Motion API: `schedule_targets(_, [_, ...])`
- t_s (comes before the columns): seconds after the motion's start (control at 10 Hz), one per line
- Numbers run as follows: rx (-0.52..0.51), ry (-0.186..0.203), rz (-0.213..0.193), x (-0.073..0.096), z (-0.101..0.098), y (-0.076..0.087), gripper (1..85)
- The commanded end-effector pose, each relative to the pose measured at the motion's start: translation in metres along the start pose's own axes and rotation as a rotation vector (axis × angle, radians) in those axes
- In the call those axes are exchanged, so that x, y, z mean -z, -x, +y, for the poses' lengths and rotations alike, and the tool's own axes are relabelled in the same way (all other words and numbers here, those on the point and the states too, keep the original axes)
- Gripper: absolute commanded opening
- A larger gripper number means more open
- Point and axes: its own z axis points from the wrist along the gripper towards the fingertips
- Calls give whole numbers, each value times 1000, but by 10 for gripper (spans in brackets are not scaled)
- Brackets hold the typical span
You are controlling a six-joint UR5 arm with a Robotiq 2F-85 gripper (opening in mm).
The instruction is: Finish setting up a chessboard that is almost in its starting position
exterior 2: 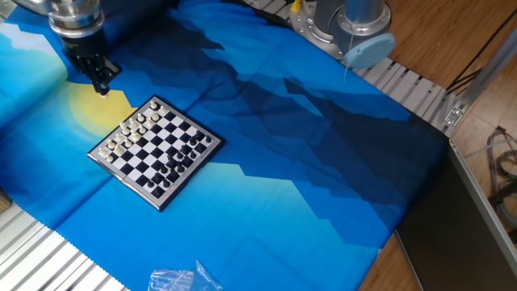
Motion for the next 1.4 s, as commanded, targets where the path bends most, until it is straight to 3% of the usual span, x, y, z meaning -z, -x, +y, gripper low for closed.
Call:
schedule_targets(0.0, [-6,-5,-3,17,14,-5,100])
schedule_targets(0.1, [-5,-21,0,17,12,-13,80])
schedule_targets(0.3, [-21,-16,-6,16,18,-17,77])
schedule_targets(0.7, [-47,-9,-35,7,32,-13,77])
schedule_targets(1.0, [-25,-20,-27,7,28,-15,67])
schedule_targets(1.3, [-20,-5,-55,7,32,-7,77])
